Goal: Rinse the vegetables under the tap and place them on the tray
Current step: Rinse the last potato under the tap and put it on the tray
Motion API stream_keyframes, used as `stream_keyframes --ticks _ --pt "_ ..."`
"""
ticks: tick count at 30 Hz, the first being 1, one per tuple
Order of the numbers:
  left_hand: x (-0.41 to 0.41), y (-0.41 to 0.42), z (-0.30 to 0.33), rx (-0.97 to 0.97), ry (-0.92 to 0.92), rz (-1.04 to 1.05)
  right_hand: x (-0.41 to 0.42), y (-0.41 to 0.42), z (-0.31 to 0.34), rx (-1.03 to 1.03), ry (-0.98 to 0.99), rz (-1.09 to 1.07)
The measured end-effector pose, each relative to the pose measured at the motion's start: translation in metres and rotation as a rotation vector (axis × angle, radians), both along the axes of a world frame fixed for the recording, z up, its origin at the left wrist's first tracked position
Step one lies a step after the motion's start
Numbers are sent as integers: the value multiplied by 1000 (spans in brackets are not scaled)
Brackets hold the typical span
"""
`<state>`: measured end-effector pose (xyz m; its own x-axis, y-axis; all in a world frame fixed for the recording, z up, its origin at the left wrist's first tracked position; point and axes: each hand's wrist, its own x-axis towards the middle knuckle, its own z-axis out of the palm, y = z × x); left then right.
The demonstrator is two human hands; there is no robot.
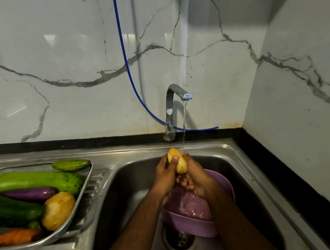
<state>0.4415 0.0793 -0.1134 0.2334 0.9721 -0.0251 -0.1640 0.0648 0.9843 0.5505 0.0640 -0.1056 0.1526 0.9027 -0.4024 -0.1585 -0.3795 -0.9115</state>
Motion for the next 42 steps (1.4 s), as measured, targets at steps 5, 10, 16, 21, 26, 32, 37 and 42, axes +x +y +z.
stream_keyframes --ticks 5,10,16,21,26,32,37,42 --pt "0 1 -4 -101 -45 -44 7 -7 5 29 50 160" --pt "0 2 -6 -218 -174 -119 7 -10 2 92 -89 161" --pt "-2 1 -12 -124 -102 -123 -1 3 -14 119 -403 122" --pt "-2 3 -9 -77 -63 -101 -8 5 -11 167 -155 43" --pt "0 7 -18 80 60 -67 -16 3 -4 97 -14 -91" --pt "1 11 -22 180 119 -29 -16 5 -1 147 80 -178" --pt "1 10 -20 245 194 -45 -14 8 -2 209 289 -247" --pt "3 10 -24 215 199 -29 -12 6 2 231 316 -266"
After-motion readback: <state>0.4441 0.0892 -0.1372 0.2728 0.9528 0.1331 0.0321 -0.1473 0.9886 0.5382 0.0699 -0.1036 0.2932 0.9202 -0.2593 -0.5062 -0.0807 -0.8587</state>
